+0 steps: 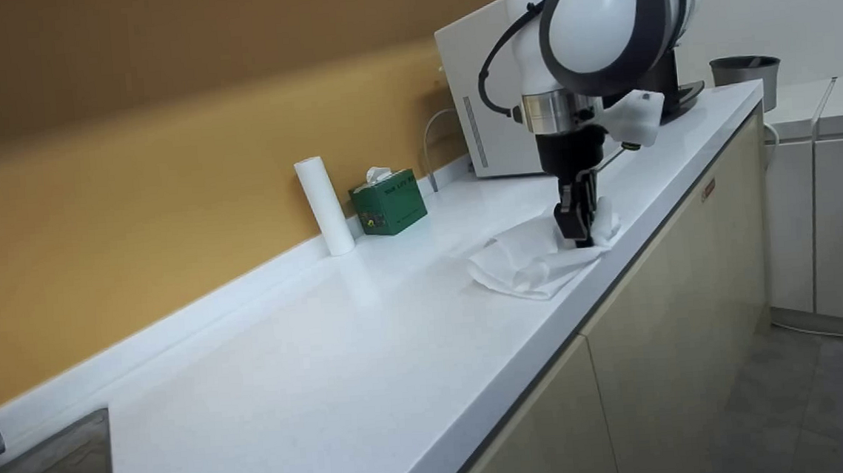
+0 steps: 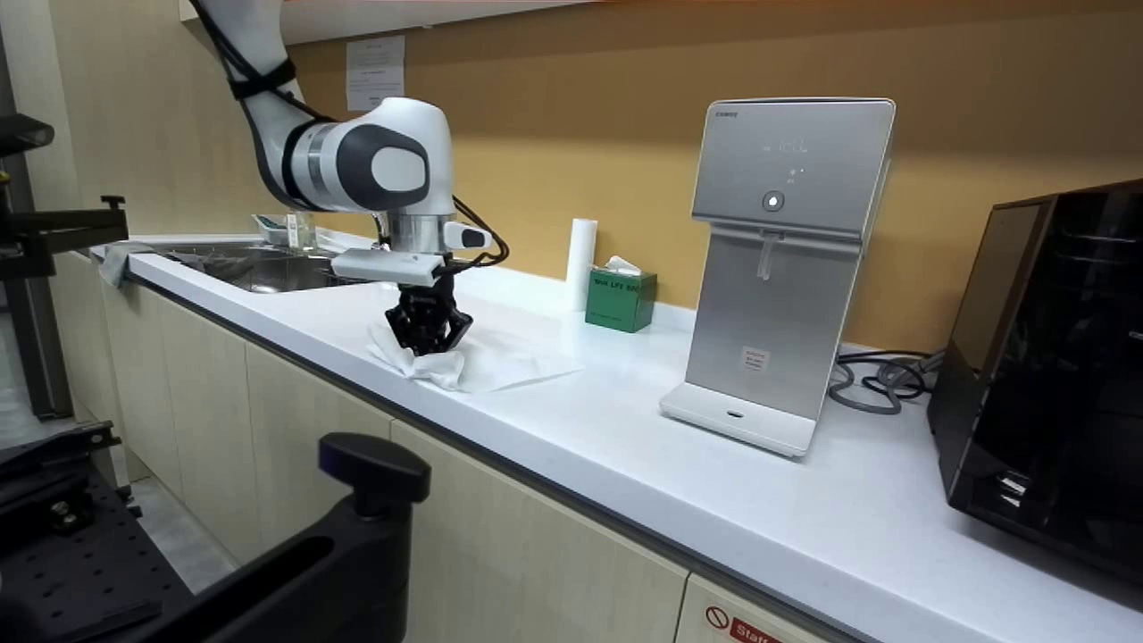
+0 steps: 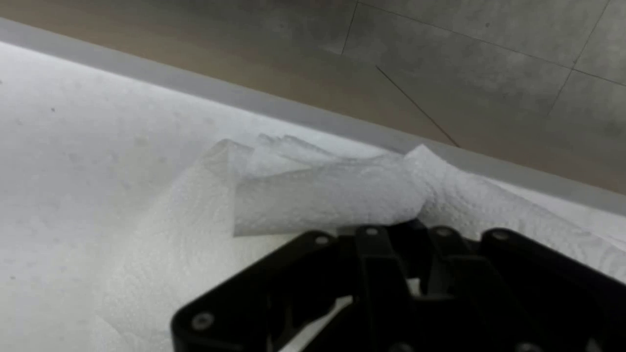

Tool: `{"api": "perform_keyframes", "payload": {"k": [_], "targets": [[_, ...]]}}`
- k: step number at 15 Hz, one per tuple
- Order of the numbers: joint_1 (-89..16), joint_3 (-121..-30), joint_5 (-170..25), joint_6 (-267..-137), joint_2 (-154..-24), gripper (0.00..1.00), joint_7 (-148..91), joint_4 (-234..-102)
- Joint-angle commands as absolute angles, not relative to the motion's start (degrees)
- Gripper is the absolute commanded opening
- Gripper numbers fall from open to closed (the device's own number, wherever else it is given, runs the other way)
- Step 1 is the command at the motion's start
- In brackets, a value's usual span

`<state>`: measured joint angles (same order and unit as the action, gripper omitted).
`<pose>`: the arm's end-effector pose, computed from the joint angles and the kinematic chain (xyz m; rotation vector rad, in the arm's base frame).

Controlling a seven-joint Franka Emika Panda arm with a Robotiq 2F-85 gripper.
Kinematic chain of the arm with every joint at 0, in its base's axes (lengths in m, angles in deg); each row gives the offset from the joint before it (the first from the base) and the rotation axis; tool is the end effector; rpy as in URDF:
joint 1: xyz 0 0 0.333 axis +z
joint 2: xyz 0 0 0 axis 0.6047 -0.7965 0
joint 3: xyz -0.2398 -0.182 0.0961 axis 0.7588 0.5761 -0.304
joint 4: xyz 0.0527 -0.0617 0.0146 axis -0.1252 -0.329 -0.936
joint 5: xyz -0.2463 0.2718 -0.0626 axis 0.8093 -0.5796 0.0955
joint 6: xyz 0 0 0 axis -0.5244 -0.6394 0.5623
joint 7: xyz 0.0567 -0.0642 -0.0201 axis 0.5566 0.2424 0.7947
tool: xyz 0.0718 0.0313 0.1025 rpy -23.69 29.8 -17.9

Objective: Wipe the counter with the tissue

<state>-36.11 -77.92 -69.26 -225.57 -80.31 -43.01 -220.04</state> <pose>0.4661 0.0014 0.2305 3.0520 0.4196 0.1448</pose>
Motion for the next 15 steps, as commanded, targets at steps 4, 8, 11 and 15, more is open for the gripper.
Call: {"api": "perform_keyframes", "payload": {"k": [4, 8, 11, 15], "targets": [[-36.13, -64.64, -43.13, -229.52, -85.32, 0.02, -20.69, -217.34], [-36.69, -58.68, -35.55, -228.87, -87.19, 0.02, -11.51, -214.61], [-36.63, -58.89, -36.07, -229.17, -89.39, 0.02, -10.07, -213.54], [-36.35, -63.19, -40.35, -229.1, -90.04, 0.02, -13.61, -214.62]]}}
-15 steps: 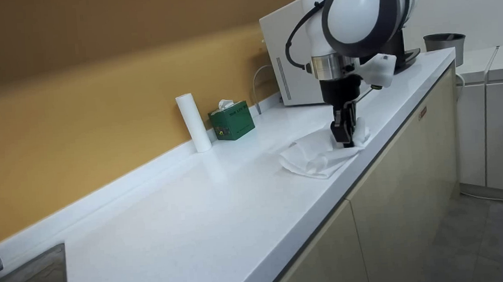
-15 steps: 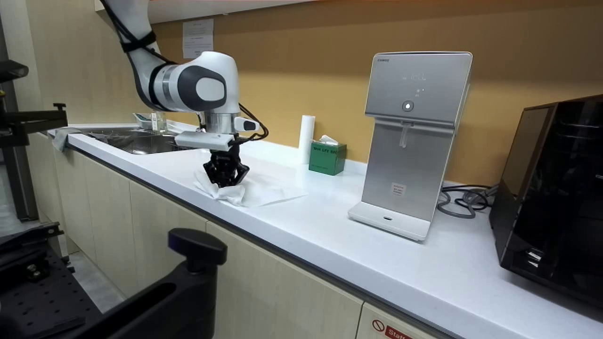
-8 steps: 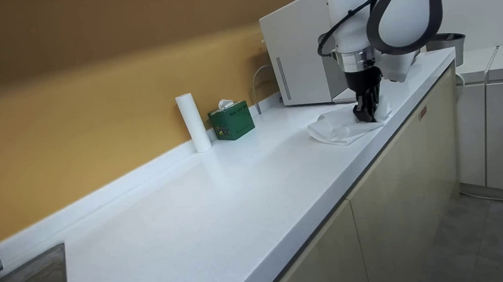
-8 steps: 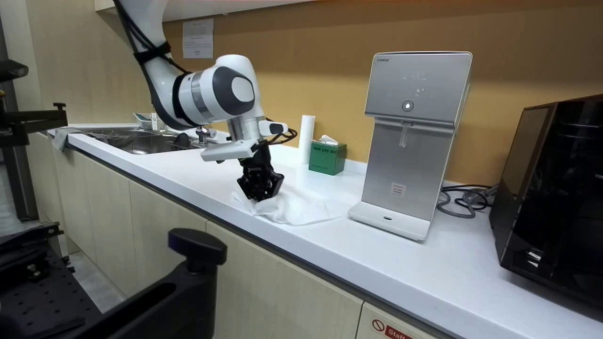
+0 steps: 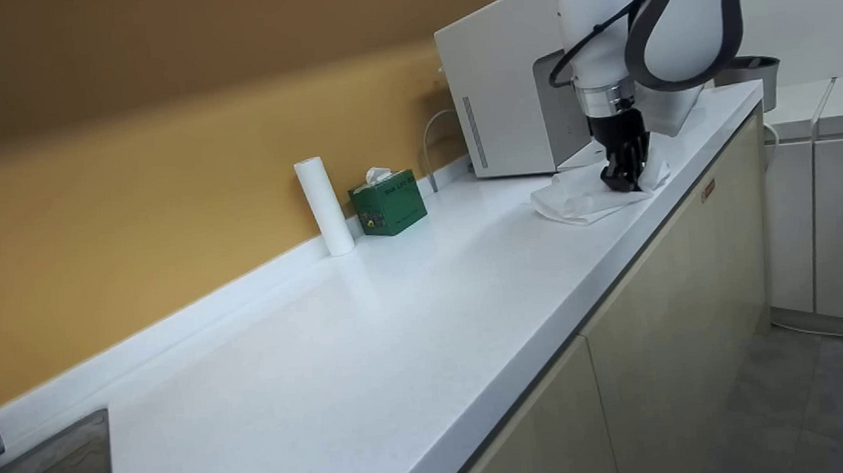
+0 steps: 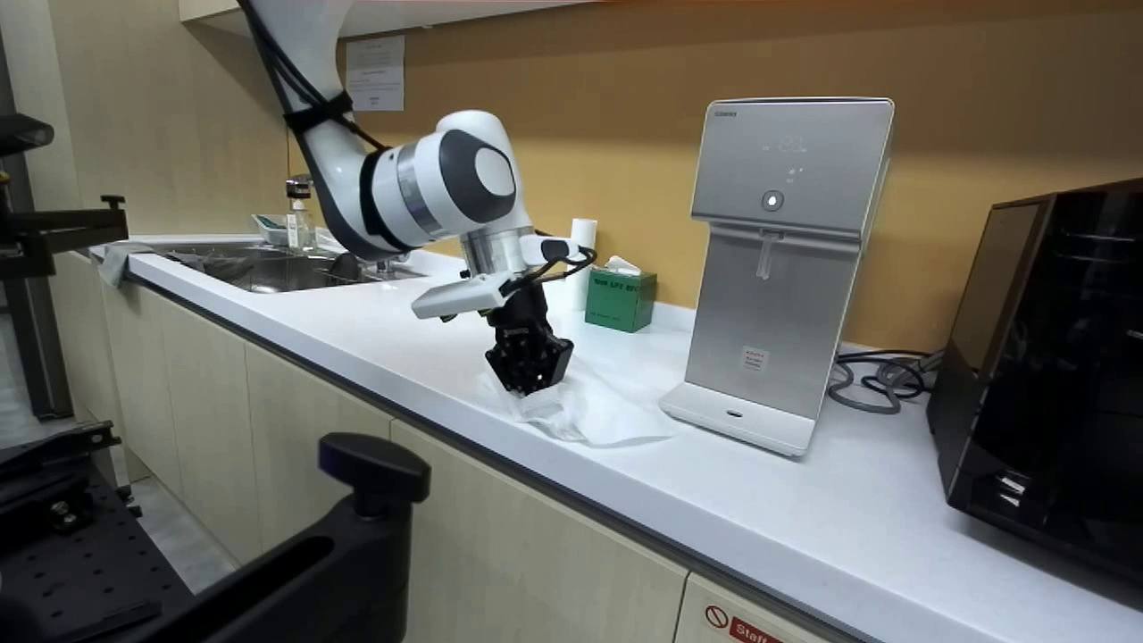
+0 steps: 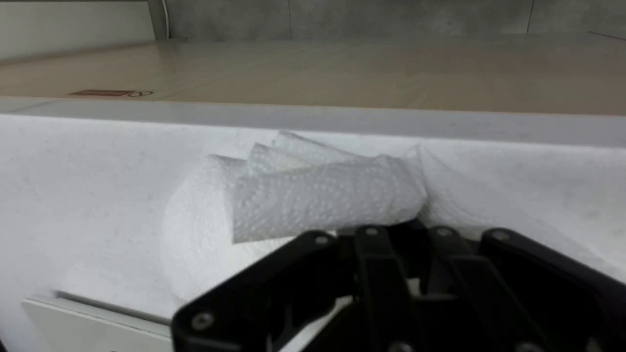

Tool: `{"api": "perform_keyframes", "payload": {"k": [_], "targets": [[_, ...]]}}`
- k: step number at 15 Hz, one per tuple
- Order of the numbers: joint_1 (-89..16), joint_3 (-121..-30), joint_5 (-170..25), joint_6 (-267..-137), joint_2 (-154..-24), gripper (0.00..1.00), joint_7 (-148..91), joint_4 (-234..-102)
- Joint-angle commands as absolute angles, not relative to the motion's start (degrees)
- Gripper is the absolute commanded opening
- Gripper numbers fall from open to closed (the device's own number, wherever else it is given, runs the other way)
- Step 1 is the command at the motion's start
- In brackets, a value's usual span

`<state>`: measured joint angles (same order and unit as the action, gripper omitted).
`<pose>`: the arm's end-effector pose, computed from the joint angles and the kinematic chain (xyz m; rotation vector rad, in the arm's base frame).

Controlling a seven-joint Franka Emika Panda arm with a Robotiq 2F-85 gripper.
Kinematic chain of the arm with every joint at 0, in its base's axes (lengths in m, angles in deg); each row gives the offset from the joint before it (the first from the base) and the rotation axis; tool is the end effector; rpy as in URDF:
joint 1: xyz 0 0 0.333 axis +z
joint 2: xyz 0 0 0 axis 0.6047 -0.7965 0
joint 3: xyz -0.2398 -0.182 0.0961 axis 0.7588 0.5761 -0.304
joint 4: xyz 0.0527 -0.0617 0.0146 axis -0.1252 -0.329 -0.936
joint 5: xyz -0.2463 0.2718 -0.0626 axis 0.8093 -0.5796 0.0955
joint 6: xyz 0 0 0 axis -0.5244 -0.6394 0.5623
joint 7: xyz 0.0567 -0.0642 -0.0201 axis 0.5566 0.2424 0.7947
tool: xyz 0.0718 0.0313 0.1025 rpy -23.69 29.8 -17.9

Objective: Wipe the counter with the tissue

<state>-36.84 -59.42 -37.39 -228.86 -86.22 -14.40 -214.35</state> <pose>0.4741 -0.1444 0.2216 2.7987 -0.0359 0.1864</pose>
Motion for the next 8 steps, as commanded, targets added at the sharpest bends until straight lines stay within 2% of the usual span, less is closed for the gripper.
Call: {"api": "perform_keyframes", "payload": {"k": [1, 8], "targets": [[-36.33, -64.41, -41.34, -229.08, -89.55, 0.02, -14.81, -215.25], [-37.0, -75.86, -59.23, -229.29, -85.42, 0.02, -32.38, -220.84]]}}
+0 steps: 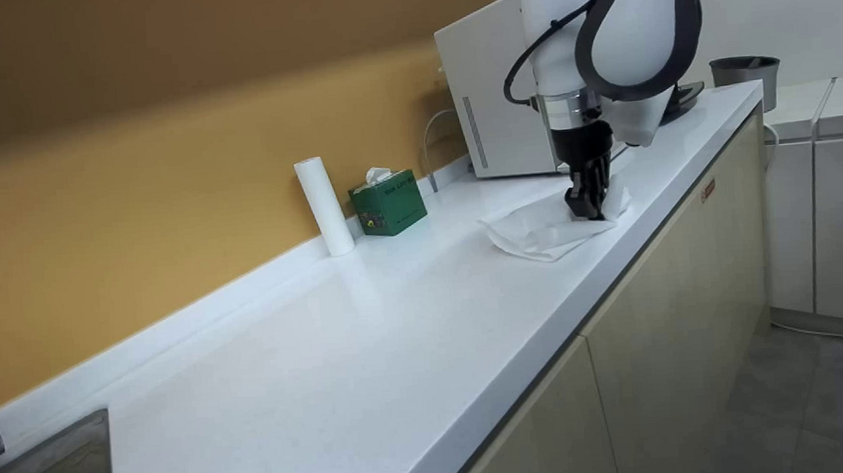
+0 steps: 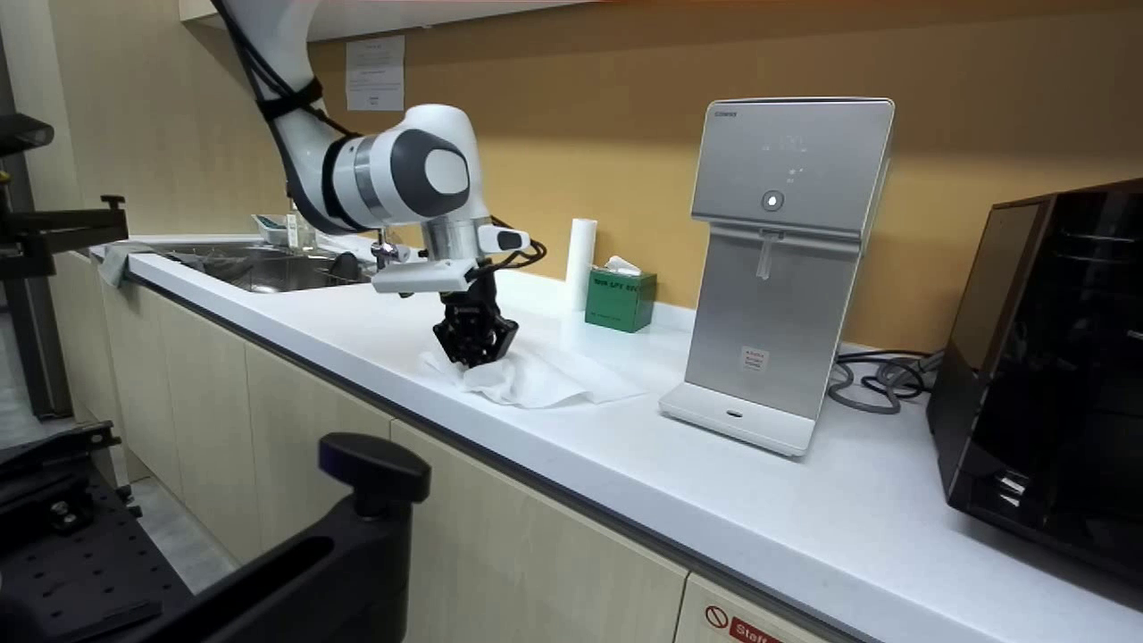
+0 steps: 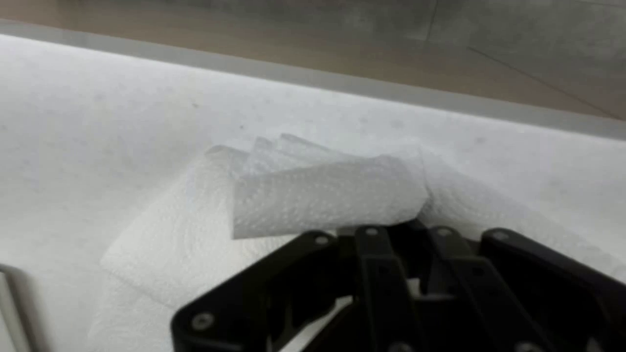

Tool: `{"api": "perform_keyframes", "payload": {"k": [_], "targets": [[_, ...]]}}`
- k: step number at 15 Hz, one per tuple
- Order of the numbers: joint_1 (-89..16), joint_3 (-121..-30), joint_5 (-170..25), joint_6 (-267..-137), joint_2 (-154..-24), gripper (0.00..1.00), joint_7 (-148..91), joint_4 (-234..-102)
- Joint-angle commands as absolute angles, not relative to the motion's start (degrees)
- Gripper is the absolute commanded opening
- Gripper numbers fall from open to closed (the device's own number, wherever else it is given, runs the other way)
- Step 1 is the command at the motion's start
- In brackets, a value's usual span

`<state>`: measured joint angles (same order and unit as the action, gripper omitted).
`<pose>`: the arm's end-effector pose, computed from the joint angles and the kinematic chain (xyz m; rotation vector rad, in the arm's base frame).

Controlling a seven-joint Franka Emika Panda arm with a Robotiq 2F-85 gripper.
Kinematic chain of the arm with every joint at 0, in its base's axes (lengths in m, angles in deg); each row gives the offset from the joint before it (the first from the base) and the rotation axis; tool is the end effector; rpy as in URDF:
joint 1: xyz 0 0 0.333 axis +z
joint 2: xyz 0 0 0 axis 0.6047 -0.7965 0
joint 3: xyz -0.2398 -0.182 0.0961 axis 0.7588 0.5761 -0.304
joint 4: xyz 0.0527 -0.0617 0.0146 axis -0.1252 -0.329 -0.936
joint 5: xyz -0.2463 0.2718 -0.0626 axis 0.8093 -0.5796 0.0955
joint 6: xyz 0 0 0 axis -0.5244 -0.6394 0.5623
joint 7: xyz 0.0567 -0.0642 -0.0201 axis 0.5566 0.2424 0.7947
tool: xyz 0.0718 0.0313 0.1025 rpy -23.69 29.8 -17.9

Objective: Wipe the counter with the tissue

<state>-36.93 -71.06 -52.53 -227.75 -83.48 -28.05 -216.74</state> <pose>0.4828 -0.0532 0.2270 2.9365 0.2244 0.1902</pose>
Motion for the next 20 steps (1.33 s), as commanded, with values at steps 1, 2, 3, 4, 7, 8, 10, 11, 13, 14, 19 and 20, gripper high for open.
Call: {"api": "perform_keyframes", "payload": {"k": [1, 2, 3, 4, 7, 8, 10, 11, 13, 14, 19, 20], "targets": [[-36.85, -77.14, -61.49, -229.41, -85.13, 0.02, -34.11, -221.33], [-36.96, -78.75, -64.46, -229.21, -84.85, 0.02, -36.53, -221.84], [-36.99, -80.17, -67.14, -229.26, -84.68, 0.02, -38.78, -222.22], [-36.98, -81.59, -70.01, -229.11, -84.47, 0.02, -41.23, -222.54], [-36.58, -84.7, -76.62, -229.02, -85.18, 0.02, -46.35, -221.88], [-36.31, -85.18, -77.43, -229.63, -86.24, 0.02, -46.83, -220.92], [-35.57, -85.45, -76.73, -231.12, -88.51, 0.02, -45.93, -219.0], [-35.07, -85.24, -75.41, -231.98, -89.74, 0.02, -44.86, -217.94], [-34.14, -84.89, -73.45, -234.73, -92.58, 0.02, -43.68, -215.69], [-33.74, -84.66, -72.8, -235.56, -93.51, 0.02, -43.33, -214.59], [-25.7, -74.96, -61.89, -246.88, -99.15, 0.02, -34.56, -208.68], [-22.37, -71.07, -60.27, -249.38, -100.76, 0.02, -32.69, -207.0]]}}
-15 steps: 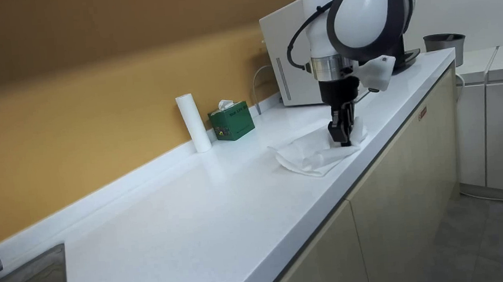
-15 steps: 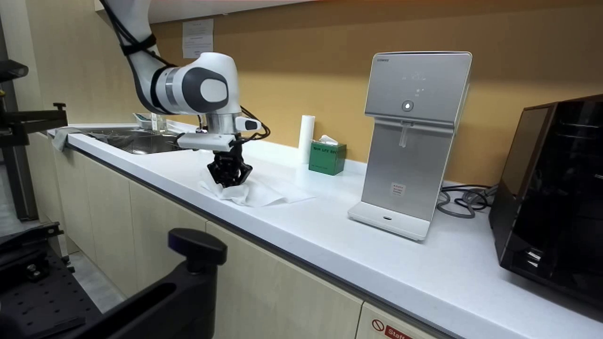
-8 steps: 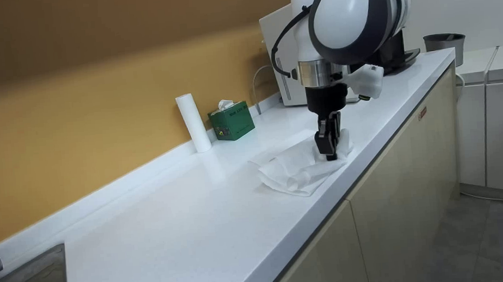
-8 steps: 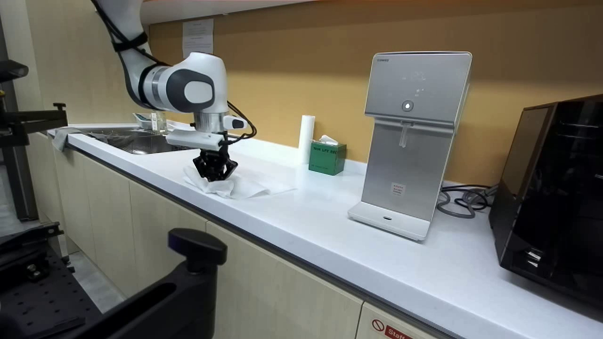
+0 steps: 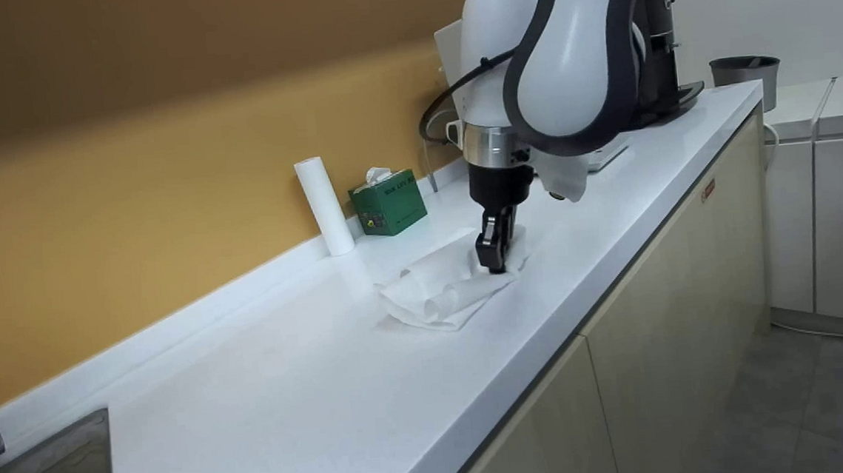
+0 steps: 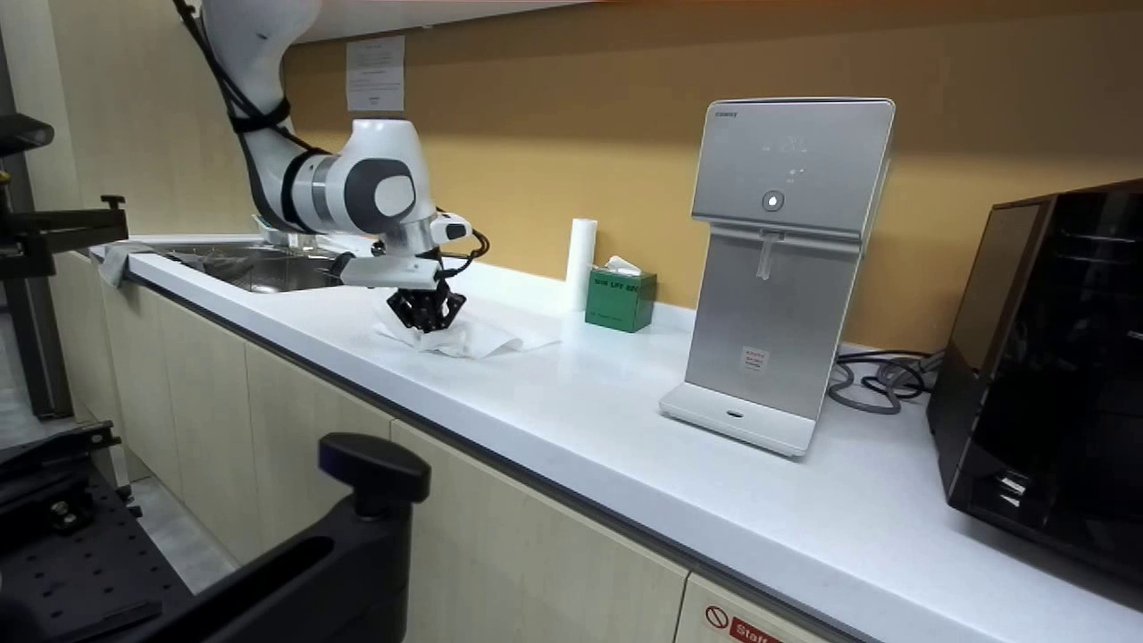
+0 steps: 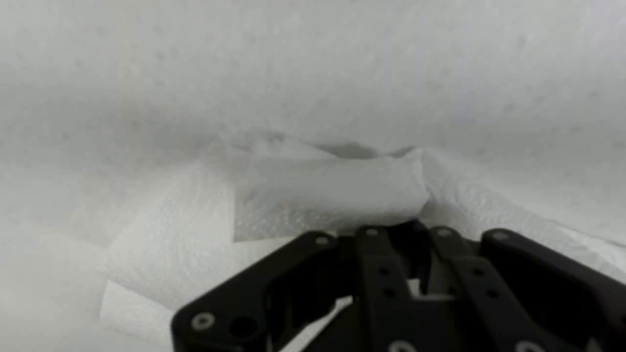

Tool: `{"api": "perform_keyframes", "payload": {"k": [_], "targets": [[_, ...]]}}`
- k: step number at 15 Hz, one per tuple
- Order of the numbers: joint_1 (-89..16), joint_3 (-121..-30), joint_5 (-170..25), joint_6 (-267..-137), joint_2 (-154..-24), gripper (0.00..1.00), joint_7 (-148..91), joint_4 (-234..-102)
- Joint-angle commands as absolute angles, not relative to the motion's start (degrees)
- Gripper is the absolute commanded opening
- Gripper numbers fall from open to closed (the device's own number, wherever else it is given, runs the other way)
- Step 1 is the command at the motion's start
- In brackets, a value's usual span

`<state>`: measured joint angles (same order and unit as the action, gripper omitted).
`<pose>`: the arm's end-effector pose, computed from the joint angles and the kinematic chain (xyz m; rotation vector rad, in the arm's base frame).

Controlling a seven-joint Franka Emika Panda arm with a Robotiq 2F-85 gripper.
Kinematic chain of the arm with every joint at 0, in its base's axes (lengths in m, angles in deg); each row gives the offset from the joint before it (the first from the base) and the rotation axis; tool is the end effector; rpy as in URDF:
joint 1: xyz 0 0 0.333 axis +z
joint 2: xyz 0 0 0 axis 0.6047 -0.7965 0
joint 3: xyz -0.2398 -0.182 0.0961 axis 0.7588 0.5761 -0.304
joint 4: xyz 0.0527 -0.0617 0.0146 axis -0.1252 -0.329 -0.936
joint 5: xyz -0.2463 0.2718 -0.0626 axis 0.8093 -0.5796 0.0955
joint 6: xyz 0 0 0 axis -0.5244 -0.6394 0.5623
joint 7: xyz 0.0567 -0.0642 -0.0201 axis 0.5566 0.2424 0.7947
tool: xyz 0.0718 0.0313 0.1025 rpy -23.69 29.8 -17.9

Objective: Wipe the counter with the tissue

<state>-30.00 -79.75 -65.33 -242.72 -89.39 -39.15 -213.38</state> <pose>0.5195 0.0840 0.2261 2.9872 0.6343 0.5486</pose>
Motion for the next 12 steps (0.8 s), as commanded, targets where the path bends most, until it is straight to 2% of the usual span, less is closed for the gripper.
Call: {"api": "perform_keyframes", "payload": {"k": [1, 5, 12], "targets": [[-18.93, -67.3, -60.17, -251.42, -102.49, 0.02, -31.52, -205.2], [-8.7, -57.06, -66.8, -255.5, -110.48, 0.02, -30.18, -197.77], [-3.78, -51.3, -79.09, -255.28, -123.29, 0.02, -31.2, -184.6]]}}
